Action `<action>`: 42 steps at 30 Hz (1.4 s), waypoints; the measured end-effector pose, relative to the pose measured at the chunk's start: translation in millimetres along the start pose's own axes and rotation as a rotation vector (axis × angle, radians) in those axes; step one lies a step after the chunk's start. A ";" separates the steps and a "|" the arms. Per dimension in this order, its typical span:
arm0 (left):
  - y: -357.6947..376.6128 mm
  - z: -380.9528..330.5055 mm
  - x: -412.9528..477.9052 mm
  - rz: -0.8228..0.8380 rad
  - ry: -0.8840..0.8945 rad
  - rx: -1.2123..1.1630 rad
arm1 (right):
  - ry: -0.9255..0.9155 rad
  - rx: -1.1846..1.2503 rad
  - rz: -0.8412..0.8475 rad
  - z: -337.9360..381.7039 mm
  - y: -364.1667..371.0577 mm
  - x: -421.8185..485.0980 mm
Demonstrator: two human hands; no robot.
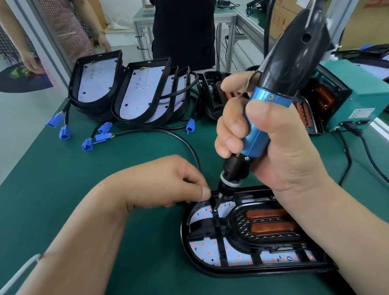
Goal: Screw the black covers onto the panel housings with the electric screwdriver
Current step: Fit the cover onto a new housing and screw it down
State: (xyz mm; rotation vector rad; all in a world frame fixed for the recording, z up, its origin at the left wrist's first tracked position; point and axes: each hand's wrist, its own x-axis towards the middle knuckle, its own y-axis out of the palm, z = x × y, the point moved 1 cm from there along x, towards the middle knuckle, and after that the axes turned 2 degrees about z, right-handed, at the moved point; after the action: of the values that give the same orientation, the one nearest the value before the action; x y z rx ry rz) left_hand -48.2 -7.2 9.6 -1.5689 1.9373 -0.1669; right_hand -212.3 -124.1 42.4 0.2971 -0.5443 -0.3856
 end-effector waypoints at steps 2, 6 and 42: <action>0.0 0.7 0.6 0.001 0.007 -0.021 | -0.024 0.028 -0.044 -0.3 -3.0 -0.6; -0.5 1.7 1.1 0.014 -0.002 -0.019 | -0.091 0.127 -0.048 6.9 -6.1 -1.1; 21.6 -10.0 34.2 -0.266 0.085 -1.020 | -0.311 0.344 -0.713 28.6 -64.5 -7.8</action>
State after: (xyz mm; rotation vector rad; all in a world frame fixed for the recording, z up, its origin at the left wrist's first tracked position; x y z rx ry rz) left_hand -74.8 -35.3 -5.9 -2.4714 1.9640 0.7783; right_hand -251.9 -182.8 38.3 0.7777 -0.8052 -1.0431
